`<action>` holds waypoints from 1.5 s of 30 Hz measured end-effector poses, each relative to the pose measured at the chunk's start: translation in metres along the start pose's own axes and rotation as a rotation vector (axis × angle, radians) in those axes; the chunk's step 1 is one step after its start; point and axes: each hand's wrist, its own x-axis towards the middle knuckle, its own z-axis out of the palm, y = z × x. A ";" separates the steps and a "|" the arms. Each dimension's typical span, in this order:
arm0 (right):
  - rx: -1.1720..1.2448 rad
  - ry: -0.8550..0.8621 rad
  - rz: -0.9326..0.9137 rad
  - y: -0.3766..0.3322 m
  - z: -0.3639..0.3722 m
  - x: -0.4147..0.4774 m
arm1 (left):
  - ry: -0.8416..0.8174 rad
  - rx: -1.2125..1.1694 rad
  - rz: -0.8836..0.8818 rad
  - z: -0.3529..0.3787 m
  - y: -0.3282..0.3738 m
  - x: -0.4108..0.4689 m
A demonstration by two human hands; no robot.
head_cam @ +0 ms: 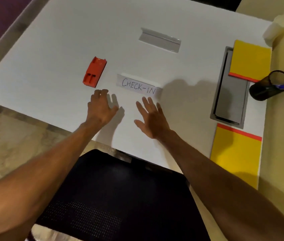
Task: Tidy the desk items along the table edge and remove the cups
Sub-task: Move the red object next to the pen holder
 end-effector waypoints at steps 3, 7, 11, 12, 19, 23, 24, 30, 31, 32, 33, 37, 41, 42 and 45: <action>-0.053 -0.035 0.014 -0.001 0.027 0.014 | 0.078 0.001 0.025 -0.001 -0.024 0.021; -0.075 0.016 0.022 0.003 0.051 0.014 | 0.185 -0.006 0.013 0.006 -0.043 0.048; -0.127 0.084 0.022 0.006 0.063 0.014 | 0.267 0.035 -0.012 0.014 -0.053 0.074; -0.141 0.093 0.019 0.007 0.064 0.015 | 0.267 0.045 -0.030 0.016 -0.055 0.080; -0.167 0.141 -0.006 0.010 0.070 0.016 | 0.246 -0.029 -0.190 0.019 -0.053 0.114; -0.178 0.163 -0.007 0.011 0.071 0.016 | 0.308 -0.010 -0.207 0.017 -0.053 0.121; -0.180 0.167 -0.008 0.011 0.071 0.016 | 0.323 -0.017 -0.209 0.016 -0.054 0.122; -0.175 0.164 -0.017 0.011 0.070 0.016 | 0.355 -0.083 -0.203 0.015 -0.052 0.116; -0.170 0.164 -0.017 0.011 0.070 0.016 | 0.361 -0.088 -0.199 0.015 -0.051 0.113; -0.164 0.158 -0.017 0.011 0.069 0.016 | 0.368 -0.096 -0.196 0.014 -0.050 0.110; -0.159 0.144 -0.016 0.011 0.068 0.016 | 0.373 -0.104 -0.192 0.014 -0.048 0.106; -0.095 0.015 -0.004 0.008 0.055 0.016 | 0.396 -0.140 -0.169 0.010 -0.039 0.085; 0.166 -0.134 0.027 0.006 0.017 0.020 | 0.452 -0.217 -0.101 0.004 -0.018 0.054; 0.257 -0.109 0.047 0.002 0.005 0.019 | 0.468 -0.223 -0.066 0.002 -0.011 0.047; 0.563 0.054 0.169 -0.015 -0.034 0.017 | 0.475 -0.233 0.036 -0.002 0.012 0.025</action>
